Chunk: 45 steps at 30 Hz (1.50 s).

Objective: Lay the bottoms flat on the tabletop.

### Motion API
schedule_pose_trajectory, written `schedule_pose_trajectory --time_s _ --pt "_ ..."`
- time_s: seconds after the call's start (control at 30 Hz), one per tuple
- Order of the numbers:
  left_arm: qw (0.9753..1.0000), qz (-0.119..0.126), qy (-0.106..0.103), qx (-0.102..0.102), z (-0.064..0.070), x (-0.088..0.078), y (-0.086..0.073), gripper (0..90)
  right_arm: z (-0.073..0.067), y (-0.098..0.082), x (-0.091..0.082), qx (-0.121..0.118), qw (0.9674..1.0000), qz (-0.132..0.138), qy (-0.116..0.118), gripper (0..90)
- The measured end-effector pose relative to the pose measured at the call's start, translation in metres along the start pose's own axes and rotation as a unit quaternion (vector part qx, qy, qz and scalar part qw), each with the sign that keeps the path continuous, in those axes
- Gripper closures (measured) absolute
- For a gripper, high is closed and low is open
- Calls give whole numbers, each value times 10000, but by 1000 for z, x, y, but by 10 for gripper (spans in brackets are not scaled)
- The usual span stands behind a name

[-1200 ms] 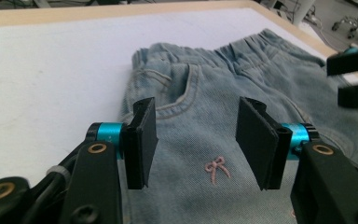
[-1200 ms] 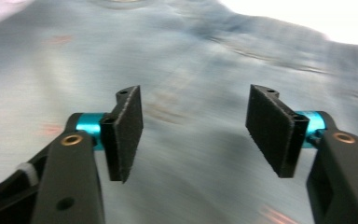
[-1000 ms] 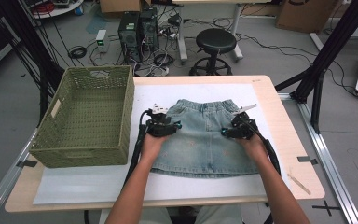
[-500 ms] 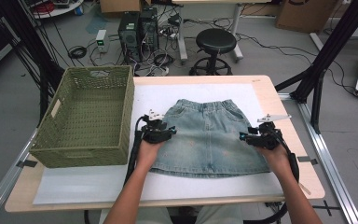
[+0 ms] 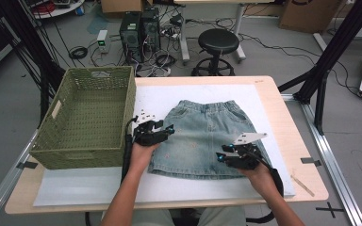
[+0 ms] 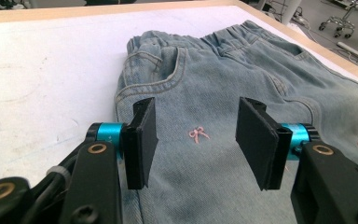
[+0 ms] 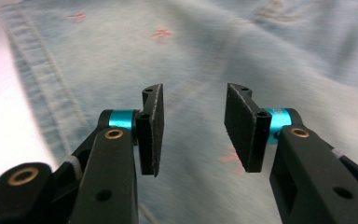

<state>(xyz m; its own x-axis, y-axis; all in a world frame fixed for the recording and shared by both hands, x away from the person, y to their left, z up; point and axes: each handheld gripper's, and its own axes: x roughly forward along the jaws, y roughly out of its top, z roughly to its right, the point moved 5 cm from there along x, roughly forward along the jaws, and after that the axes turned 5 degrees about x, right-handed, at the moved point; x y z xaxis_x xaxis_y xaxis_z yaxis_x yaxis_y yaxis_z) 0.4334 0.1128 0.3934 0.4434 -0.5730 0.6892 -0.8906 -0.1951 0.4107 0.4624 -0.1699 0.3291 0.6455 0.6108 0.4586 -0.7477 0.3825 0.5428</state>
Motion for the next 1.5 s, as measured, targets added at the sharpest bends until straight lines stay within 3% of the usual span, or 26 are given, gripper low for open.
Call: schedule_pose_trajectory --time_s 0.1,0.27,0.33,0.37,0.4,0.47,0.67,0.73,0.8,0.87,0.9,0.97,1.03,1.13,1.2,1.3,1.43,1.5 --pt "10000 45 -18 23 1 -3 0 475 -13 -1 10 -123 9998 -112 85 610" --pt "9999 62 -103 51 4 -6 -3 473 -23 -7 26 -286 9980 -545 -126 645" --pt "9999 68 -110 46 4 -8 -4 469 -25 -6 28 -329 9974 -590 -239 701" --pt "9999 70 -113 39 4 -8 -4 467 -27 -5 27 -342 9971 -632 -266 795" --pt "9999 66 -115 33 4 -9 -5 464 -28 -4 26 -413 9966 -666 -251 833" --pt "9999 66 -114 26 3 -11 -6 461 -32 -3 26 -510 9955 -740 -316 859" --pt "9999 -27 -165 31 4 -17 -12 458 -39 -5 15 -469 9957 -803 25 858" --pt "9998 -172 -132 27 6 -17 -17 458 -38 -8 15 -434 9948 -923 60 834" --pt "9995 -311 -98 38 8 -18 -23 458 -38 -11 16 -333 9942 -987 272 767" --pt "9991 -411 -65 17 10 -20 -29 458 -35 -10 10 -167 9949 -860 505 708" --pt "9990 -450 -35 23 11 -21 -33 458 -31 -8 4 -82 9964 -629 560 675" --pt "9986 -530 33 63 14 -26 -39 460 -14 -6 -14 174 9993 -192 267 618" --pt "9980 -618 119 103 16 -31 -45 460 11 -10 -33 336 9992 32 -230 617" --pt "9963 -810 237 139 19 -37 -54 475 48 -27 -57 637 9924 -1 -1054 664" --pt "9951 -923 307 150 20 -41 -60 496 67 -41 -69 902 9861 -105 -1388 700" --pt "9927 -1128 409 148 20 -46 -68 537 82 -62 -76 1116 9801 -387 -1592 708" --pt "9914 -1213 441 197 23 -54 -76 582 80 -79 -77 1180 9777 -575 -1639 674" --pt "9915 -1175 493 249 26 -58 -79 646 77 -83 -78 1161 9772 -552 -1688 734"
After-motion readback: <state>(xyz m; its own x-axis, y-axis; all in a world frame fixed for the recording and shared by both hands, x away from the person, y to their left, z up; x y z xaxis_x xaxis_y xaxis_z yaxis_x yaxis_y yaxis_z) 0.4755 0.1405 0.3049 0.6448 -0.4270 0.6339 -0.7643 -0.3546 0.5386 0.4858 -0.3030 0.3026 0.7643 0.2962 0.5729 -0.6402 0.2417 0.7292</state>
